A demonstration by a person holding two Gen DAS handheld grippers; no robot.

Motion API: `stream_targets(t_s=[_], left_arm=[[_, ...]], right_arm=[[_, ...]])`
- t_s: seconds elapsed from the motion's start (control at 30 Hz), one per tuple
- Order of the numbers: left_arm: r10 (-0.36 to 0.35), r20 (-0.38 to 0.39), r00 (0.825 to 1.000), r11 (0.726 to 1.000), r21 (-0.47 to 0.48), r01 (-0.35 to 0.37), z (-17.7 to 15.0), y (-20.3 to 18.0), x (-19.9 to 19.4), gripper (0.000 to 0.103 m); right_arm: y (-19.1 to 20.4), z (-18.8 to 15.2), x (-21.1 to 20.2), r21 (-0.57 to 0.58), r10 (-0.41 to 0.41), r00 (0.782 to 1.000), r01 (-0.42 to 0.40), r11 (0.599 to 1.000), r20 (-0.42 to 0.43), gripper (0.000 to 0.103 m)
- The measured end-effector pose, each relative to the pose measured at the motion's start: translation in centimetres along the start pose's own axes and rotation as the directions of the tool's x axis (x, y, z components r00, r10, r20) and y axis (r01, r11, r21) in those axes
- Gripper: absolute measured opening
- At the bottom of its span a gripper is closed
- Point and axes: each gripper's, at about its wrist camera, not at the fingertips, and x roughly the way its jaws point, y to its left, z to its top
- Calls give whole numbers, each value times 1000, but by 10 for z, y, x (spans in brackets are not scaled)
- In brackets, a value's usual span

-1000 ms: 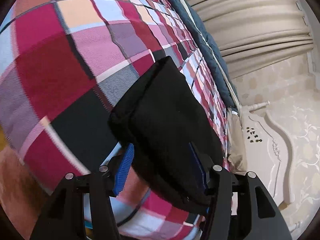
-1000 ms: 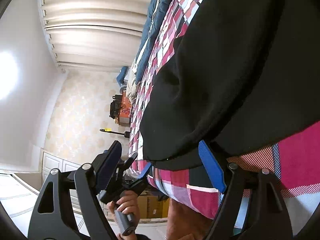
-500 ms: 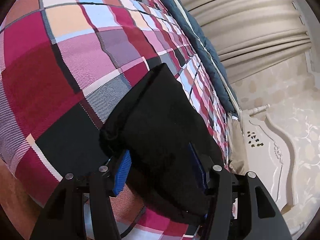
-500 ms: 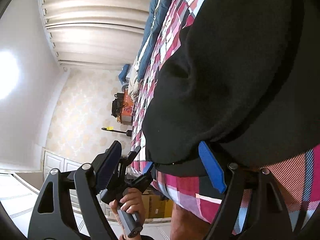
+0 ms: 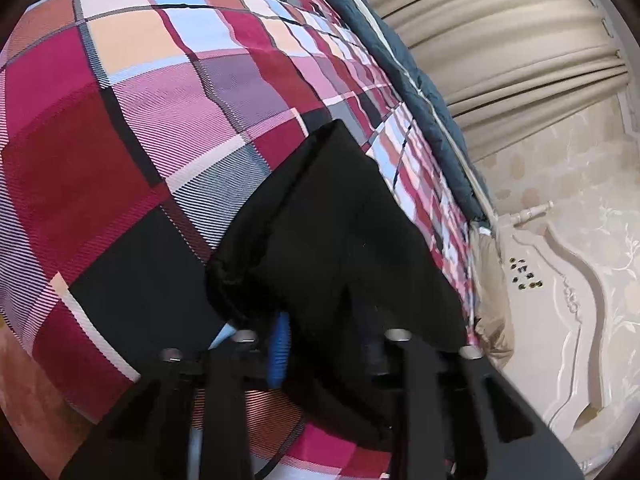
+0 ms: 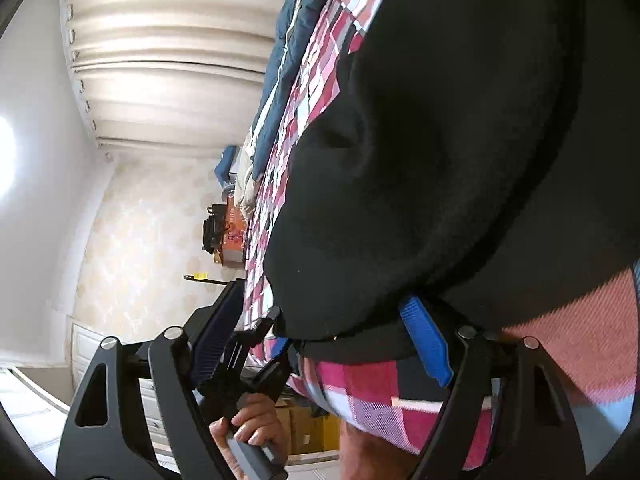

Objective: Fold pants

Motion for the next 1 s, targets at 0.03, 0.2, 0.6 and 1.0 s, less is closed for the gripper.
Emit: stream_targets(t_s=[0.03, 0.2, 0.6, 1.0], left_arm=[[-1, -3, 1000, 1000, -4, 1, 0, 1, 0, 19], [-19, -14, 1000, 1000, -21, 19, 4, 3, -5, 13], [10, -4, 1000, 1000, -1, -10, -3, 14, -13, 12], [-23, -14, 1000, 999, -24, 23, 2, 14, -14, 12]], right_arm=[[0, 0, 2, -12, -13, 1000, 13, 1000, -2, 65], [-16, 4, 5, 14, -33, 999, 34, 999, -40, 17], [-13, -29, 0, -43, -20, 986, 13, 999, -166, 6], [-23, -14, -14, 26, 4, 1000, -3, 1000, -28, 41]])
